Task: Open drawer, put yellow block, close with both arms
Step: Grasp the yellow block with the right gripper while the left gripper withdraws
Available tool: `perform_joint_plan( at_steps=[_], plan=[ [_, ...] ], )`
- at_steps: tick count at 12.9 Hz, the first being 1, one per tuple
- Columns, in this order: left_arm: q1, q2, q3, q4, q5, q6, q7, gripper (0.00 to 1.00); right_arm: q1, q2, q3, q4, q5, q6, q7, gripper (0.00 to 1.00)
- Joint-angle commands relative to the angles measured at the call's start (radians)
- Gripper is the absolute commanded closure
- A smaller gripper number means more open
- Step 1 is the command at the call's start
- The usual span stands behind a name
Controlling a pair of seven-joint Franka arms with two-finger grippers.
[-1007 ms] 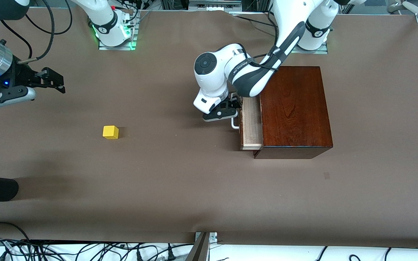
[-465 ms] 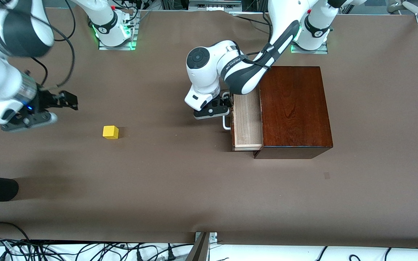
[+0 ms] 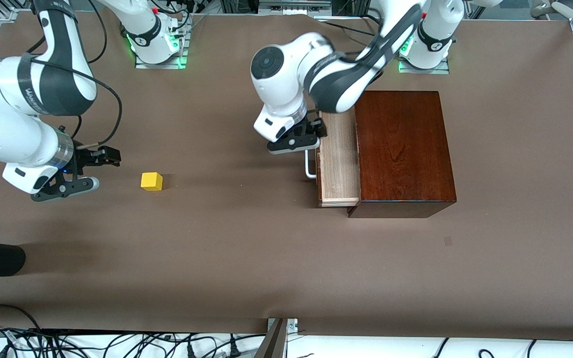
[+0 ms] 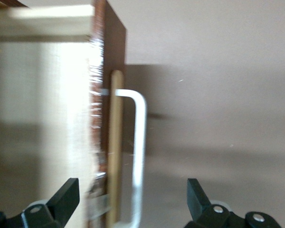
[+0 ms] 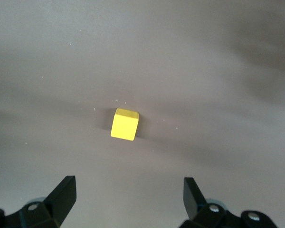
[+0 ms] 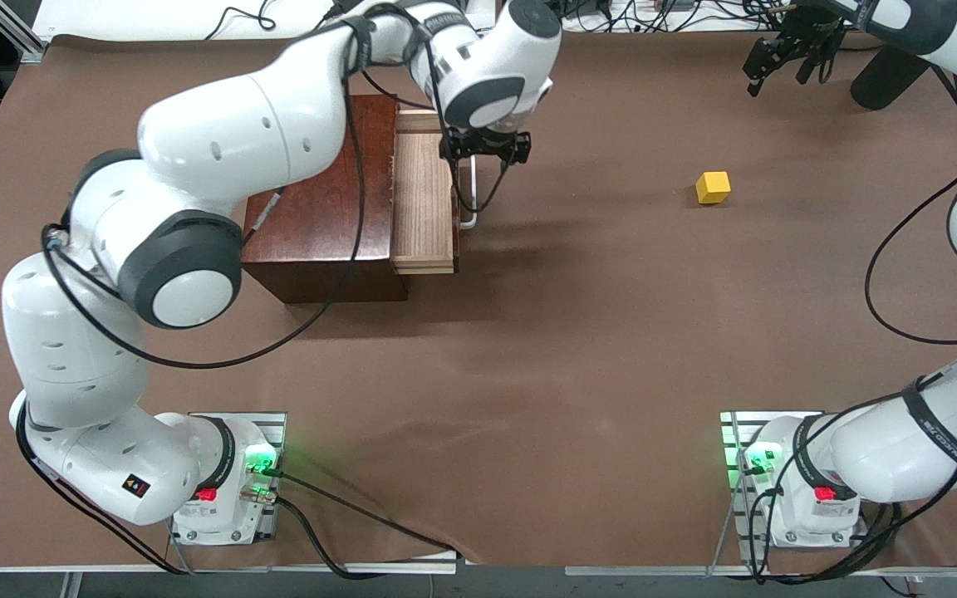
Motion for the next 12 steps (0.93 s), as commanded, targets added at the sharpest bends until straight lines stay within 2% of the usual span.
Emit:
perform_joint_plan(
  at_steps=[1,5,7,9,12],
  plan=[
    [0.117,-0.118,0.0,-0.013,-0.081,-0.087,0.205,0.0,0.0,0.048,0.004,-0.06,0.012,0.112,-0.014,0.0],
    [0.315,-0.209,0.0,-0.013,-0.122,-0.173,0.514,0.0,0.0,0.08,0.006,-0.189,0.012,0.303,0.0,0.0],
    [0.439,-0.241,0.0,-0.015,-0.168,-0.192,0.657,0.0,0.0,0.097,0.004,-0.254,0.063,0.406,0.001,0.0],
    [0.54,-0.262,-0.002,-0.013,-0.219,-0.236,0.793,0.0,0.0,0.103,0.004,-0.295,0.08,0.445,0.001,0.0],
    [0.646,-0.302,0.0,-0.013,-0.224,-0.272,0.984,0.0,0.0,0.105,0.004,-0.381,0.118,0.546,0.001,0.0]
  ],
)
